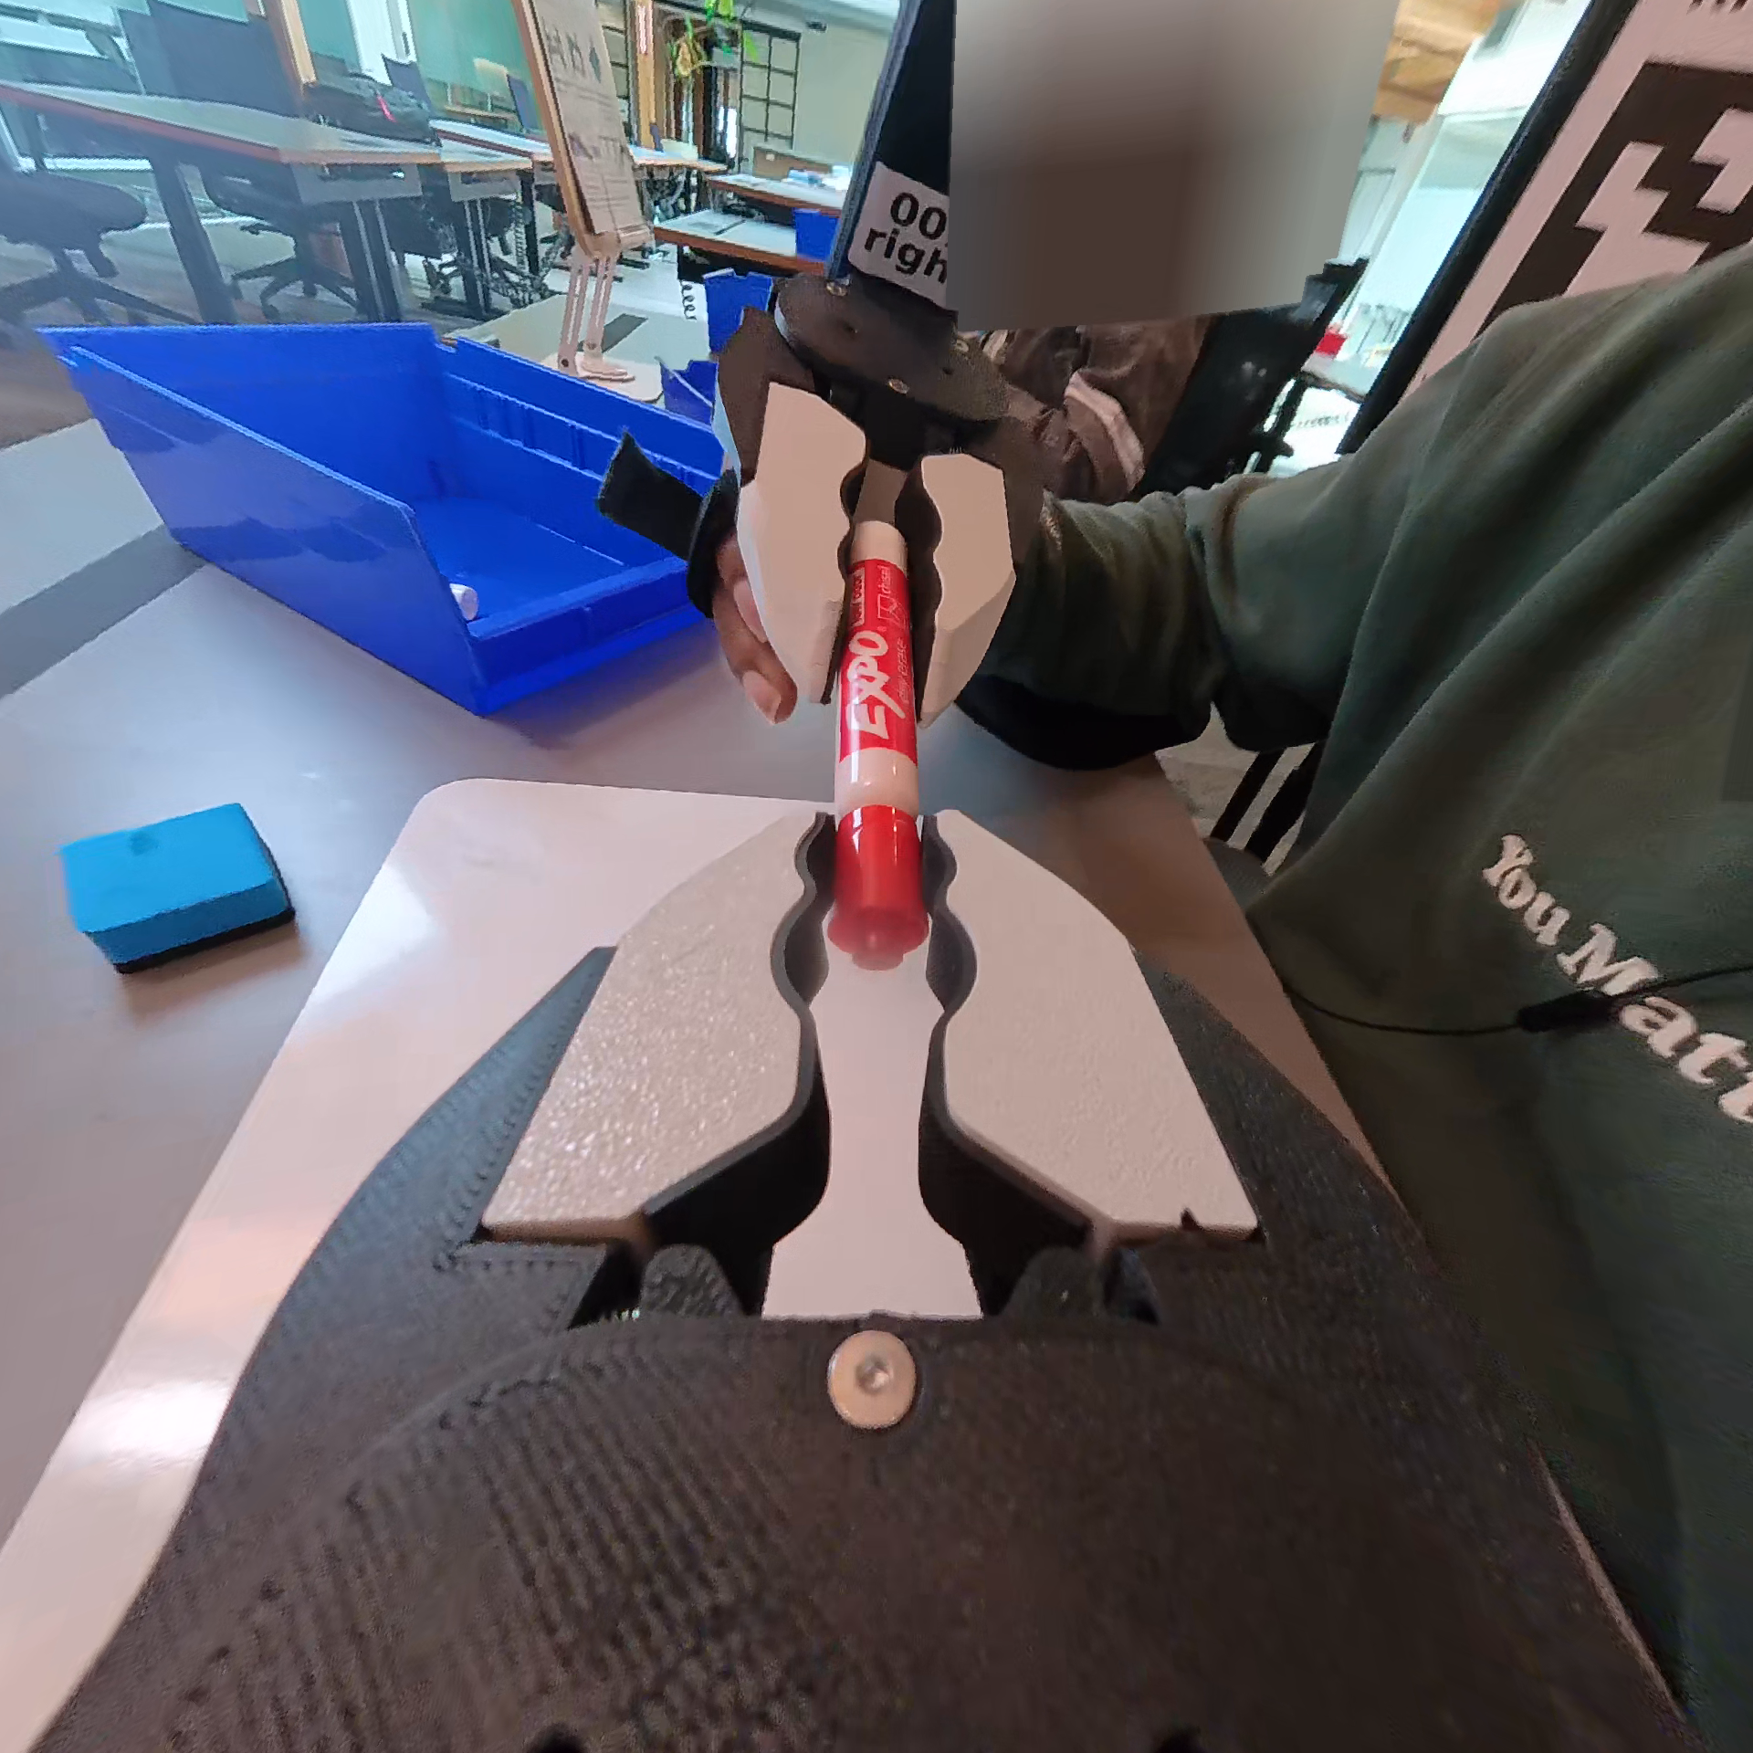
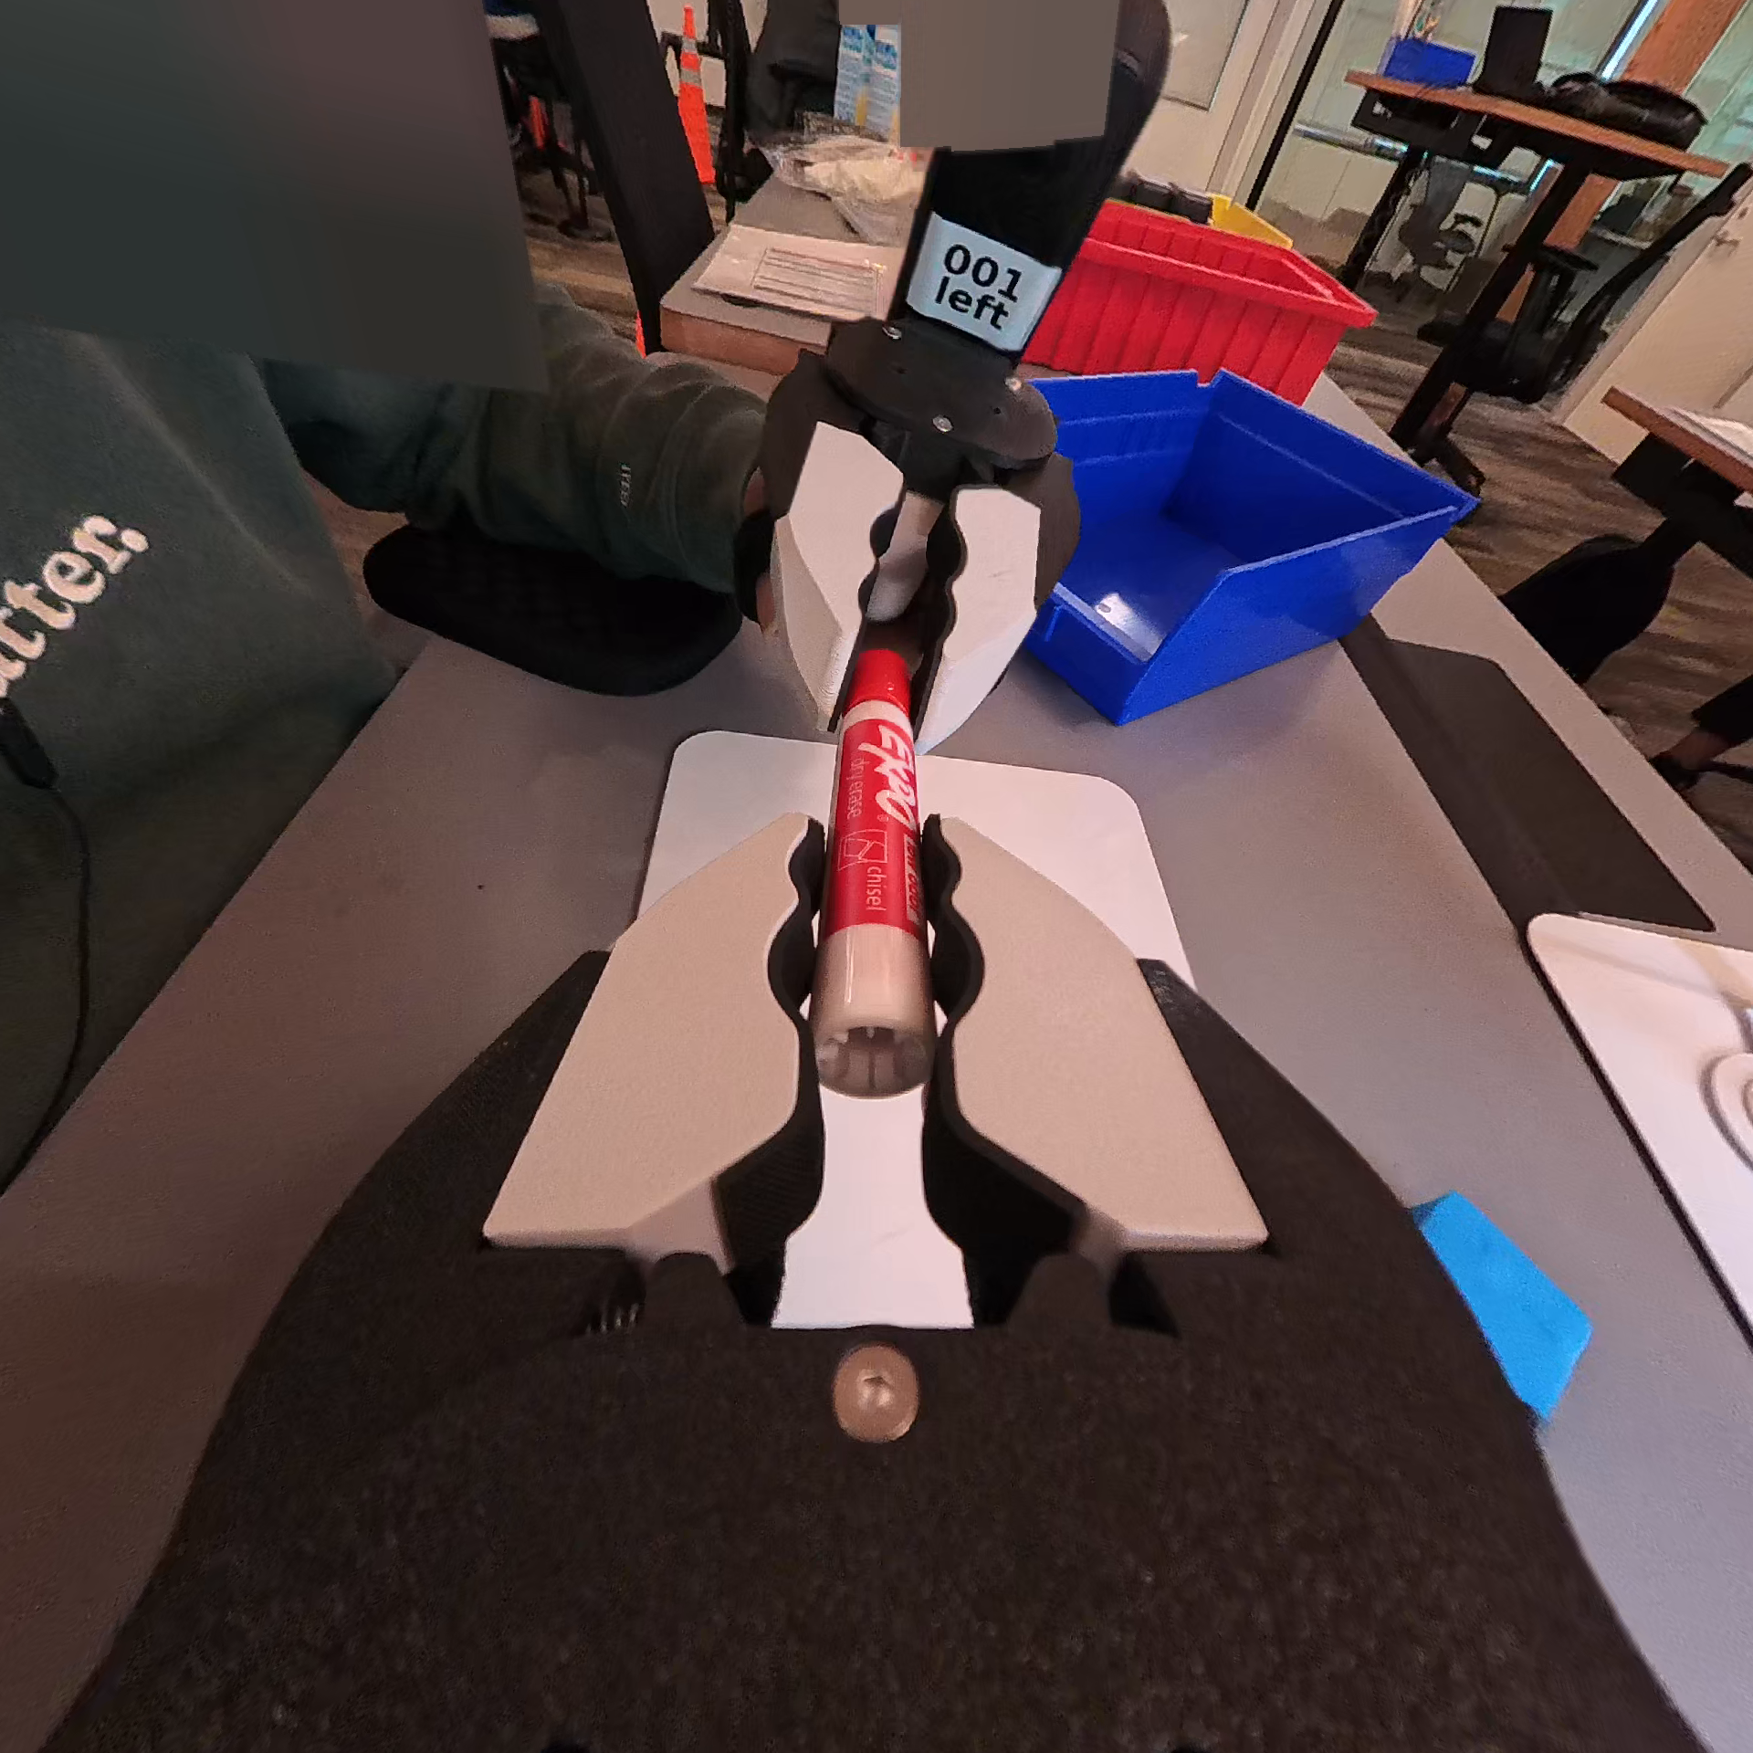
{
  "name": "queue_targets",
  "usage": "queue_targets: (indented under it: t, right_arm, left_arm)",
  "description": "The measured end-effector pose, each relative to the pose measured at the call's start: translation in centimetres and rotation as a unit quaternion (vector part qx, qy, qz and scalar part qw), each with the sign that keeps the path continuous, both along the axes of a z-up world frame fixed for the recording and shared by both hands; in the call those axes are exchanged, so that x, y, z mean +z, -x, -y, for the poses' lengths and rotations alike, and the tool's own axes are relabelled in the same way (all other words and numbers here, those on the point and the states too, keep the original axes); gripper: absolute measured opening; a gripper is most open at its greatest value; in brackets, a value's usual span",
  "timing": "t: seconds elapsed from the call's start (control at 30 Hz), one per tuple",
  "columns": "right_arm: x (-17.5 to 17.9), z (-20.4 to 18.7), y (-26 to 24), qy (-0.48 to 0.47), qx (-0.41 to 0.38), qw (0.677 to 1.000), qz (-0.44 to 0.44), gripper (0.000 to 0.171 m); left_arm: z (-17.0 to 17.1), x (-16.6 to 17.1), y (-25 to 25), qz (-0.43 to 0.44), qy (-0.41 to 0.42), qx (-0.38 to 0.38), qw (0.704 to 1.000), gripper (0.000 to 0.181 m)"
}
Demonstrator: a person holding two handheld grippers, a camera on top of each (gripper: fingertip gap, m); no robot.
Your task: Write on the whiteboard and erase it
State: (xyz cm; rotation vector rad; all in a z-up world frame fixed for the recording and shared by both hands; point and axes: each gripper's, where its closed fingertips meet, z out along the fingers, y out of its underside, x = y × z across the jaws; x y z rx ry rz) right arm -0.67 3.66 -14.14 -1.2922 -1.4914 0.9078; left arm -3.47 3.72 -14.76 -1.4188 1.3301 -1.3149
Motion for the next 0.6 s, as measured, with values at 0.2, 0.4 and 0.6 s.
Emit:
queue_targets:
  t: [0.2,0.4,0.6]
  right_arm:
    - [3.8,-1.6,-4.4,-0.007,-0.038,0.997,-0.061,0.019]
    - [4.3,-1.2,-2.8,-0.063,-0.034,0.997,-0.021,0.02]
    - [2.0,-3.9,-4.3,-0.004,-0.083,0.996,-0.029,0.02]
  left_arm:
    - [-3.8,1.6,5.2,0.07,0.086,0.055,0.992,0.017]
    - [-3.7,-0.1,3.7,-0.005,-0.01,0.067,0.998,0.017]
    - [-5.8,-1.5,6.5,0.002,-0.011,0.134,0.991,0.017]
